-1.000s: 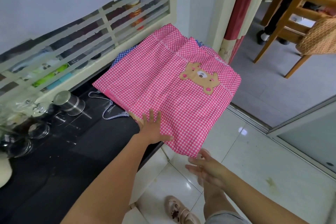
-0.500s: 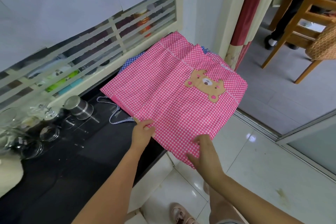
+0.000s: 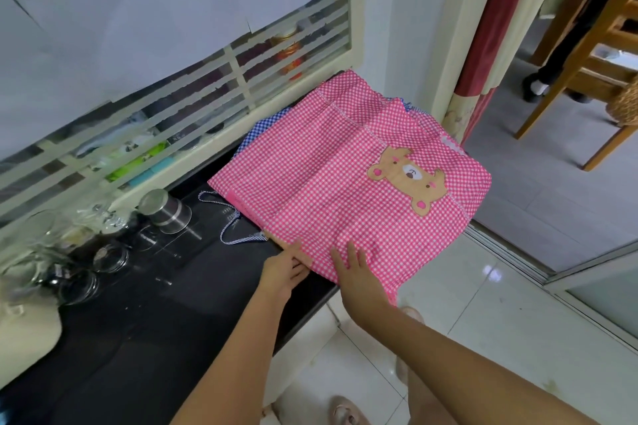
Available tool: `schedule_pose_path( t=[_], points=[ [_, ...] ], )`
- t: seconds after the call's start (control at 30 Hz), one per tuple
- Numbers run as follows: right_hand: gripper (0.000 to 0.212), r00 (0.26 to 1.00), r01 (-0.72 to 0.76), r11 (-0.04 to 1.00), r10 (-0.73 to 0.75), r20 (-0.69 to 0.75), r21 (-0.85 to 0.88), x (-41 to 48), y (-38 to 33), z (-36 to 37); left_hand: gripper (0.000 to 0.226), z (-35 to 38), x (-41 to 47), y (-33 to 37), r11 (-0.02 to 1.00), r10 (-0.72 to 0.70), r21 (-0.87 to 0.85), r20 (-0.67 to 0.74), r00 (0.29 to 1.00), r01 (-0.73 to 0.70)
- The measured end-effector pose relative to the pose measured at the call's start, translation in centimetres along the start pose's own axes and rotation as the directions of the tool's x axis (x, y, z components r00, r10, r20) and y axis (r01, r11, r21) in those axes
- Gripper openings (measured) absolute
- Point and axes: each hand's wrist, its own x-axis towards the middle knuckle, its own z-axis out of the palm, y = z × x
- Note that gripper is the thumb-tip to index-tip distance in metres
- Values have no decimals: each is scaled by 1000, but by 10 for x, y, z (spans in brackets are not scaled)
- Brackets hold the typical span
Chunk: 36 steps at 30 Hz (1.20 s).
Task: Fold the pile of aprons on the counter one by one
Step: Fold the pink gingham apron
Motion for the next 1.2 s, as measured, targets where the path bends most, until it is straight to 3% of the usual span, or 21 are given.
schedule_pose_path(
  t=[0.13,0.23,0.3,0.37,0.47,0.57,0.7,0.8,0.97,1.07,1.2],
  points=[
    [75,986,164,985,-162,40,-52,-5,9,-33,39,5,23,46,976,101,-191,-27,995,-104],
    [67,967,245,965,-237,91,-93,-11,22,-56,54,1,48,85,952,55,-296,-103,993,-83],
    [65,960,273,956,-264,93,-104,-15,30,-69,54,-5,56,105,972,41,-212,-258,965,-98],
    [69,961,273,951,-263,84,-146,-16,37,-78,43,-11,60,122,965,162,-122,-409,898,-230],
    [71,967,253,954,-245,63,-163,-17,42,-91,18,-20,53,134,922,331,-28,-456,826,-385],
    [70,955,294,939,-285,78,-179,-19,40,-106,24,-36,45,125,890,426,65,-473,771,-451],
    [64,931,366,916,-357,82,-167,-18,39,-122,24,-64,27,102,883,414,65,-577,704,-466],
    [46,924,376,919,-363,121,-117,-20,38,-131,26,-92,14,90,886,395,72,-635,664,-458],
    [51,893,391,920,-381,240,6,-35,29,-137,25,-139,-19,84,845,413,73,-719,559,-530],
    [51,869,409,909,-413,273,75,-43,20,-138,30,-141,-40,98,813,430,88,-756,493,-576],
    [49,873,323,926,-372,316,197,-52,22,-147,28,-105,-60,130,758,446,35,-756,479,-651]
  ],
)
